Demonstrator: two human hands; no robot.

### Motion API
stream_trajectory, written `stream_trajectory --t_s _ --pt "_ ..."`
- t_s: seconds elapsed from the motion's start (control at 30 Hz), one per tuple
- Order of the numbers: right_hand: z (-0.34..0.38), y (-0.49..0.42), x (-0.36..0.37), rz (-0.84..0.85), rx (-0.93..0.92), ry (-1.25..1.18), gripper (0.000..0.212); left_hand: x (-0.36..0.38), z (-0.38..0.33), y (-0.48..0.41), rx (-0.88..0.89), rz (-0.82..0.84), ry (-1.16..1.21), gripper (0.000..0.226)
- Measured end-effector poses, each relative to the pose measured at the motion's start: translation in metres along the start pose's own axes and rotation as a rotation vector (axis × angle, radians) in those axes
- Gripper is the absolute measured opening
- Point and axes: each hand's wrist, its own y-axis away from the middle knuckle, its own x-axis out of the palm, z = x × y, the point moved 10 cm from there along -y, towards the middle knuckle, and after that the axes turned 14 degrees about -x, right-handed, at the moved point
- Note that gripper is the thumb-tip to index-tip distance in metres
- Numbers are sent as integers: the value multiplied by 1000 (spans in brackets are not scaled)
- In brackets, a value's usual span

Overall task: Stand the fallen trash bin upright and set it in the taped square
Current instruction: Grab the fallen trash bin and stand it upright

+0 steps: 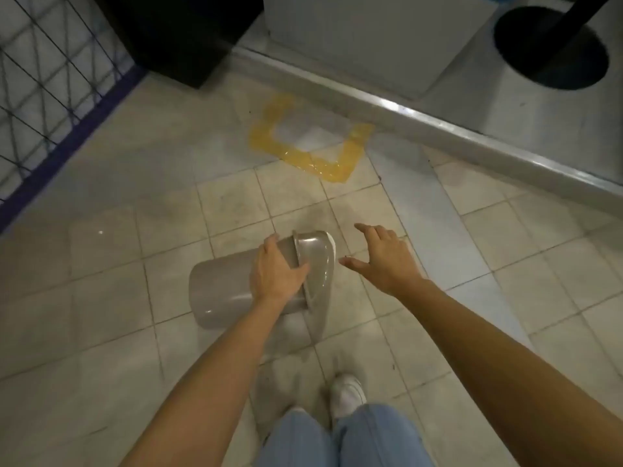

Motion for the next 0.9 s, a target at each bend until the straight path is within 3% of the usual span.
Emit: stream_trajectory --t_s 0.37,0.67,0.9 --pt "-71 -70 119 52 3 -146 88 92 30 -90 -85 3 20 49" --pt "-61 -89 153 196 -42 -283 96 103 25 -106 -32 56 48 33" --pt "-58 -93 149 162 -51 -339 93 105 27 -104 -23 140 72 29"
